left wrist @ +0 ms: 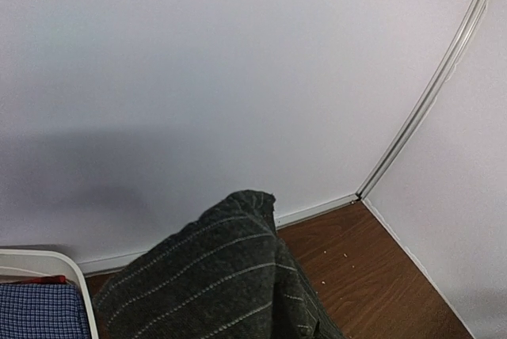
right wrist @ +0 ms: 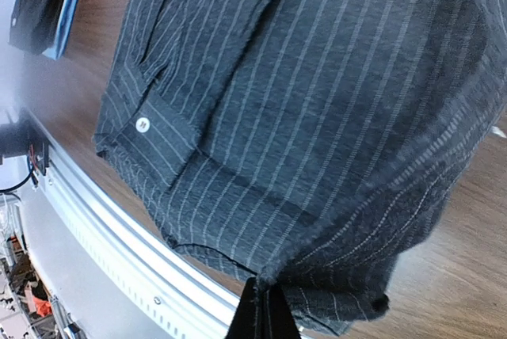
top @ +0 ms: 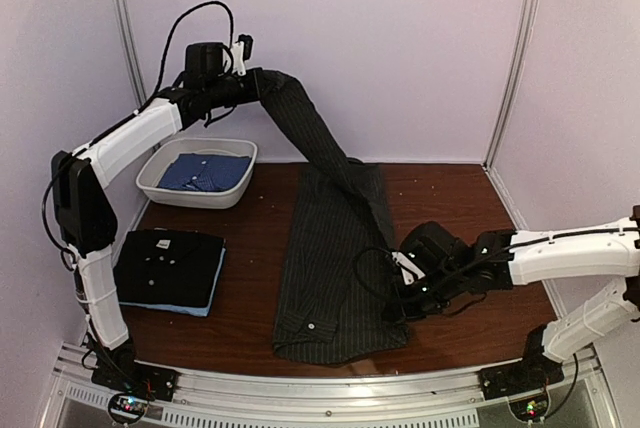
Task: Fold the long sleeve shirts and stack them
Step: Fold the 1/3-folded shirt at the center of the board, then place the rectangle-folded shirt in the left sleeve, then smooth out the rectangle-folded shirt at the center of the board.
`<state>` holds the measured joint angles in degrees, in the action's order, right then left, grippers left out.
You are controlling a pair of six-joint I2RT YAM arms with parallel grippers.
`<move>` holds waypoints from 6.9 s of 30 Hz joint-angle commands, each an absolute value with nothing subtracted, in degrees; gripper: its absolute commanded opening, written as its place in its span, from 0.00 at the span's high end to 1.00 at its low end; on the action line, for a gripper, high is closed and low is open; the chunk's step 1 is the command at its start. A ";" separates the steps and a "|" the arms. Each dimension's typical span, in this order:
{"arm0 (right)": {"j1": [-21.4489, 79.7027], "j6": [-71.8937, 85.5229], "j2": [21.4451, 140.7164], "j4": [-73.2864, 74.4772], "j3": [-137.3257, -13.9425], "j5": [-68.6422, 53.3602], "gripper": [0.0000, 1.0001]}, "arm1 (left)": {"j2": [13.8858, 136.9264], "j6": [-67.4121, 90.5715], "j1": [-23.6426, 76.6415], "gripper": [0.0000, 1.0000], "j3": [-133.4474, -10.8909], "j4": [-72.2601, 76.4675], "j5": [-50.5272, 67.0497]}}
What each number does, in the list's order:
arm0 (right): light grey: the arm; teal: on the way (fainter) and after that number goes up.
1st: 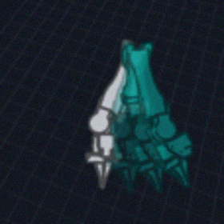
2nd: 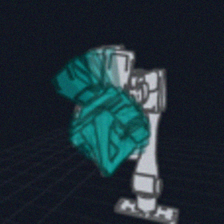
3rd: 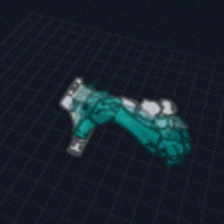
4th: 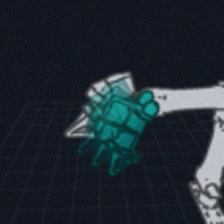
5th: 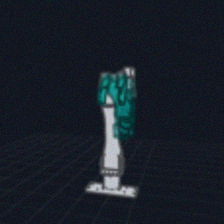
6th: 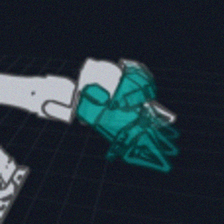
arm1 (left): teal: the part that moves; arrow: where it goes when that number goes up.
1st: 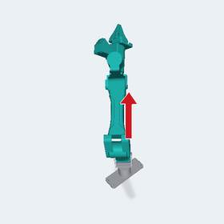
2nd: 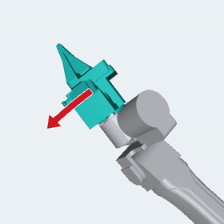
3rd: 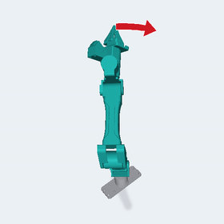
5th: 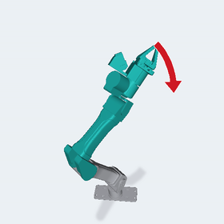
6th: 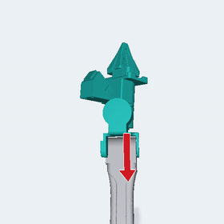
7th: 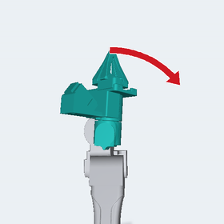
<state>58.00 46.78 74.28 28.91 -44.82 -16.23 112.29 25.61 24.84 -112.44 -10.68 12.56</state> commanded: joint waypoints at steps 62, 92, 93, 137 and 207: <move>47.30 41.24 74.70 11.76 -49.58 -6.79 0.40 | 111.14 13.34 25.71 0.98 -100.31 -17.36 50.35; 41.98 37.92 76.58 9.49 -43.86 -7.63 0.34 | 110.79 -0.21 44.38 0.52 -91.75 -40.50 43.08; 42.01 37.92 76.56 9.48 -43.59 -7.60 0.35 | 110.36 1.92 44.37 0.50 -91.54 -39.71 40.91; 58.15 38.47 83.48 9.34 -45.95 -4.38 0.36 | 128.53 42.01 32.70 0.72 -94.57 -14.57 19.33; 69.37 35.44 97.05 28.89 -63.55 -7.38 0.79 | 126.36 37.77 31.11 1.00 -96.39 -17.26 20.50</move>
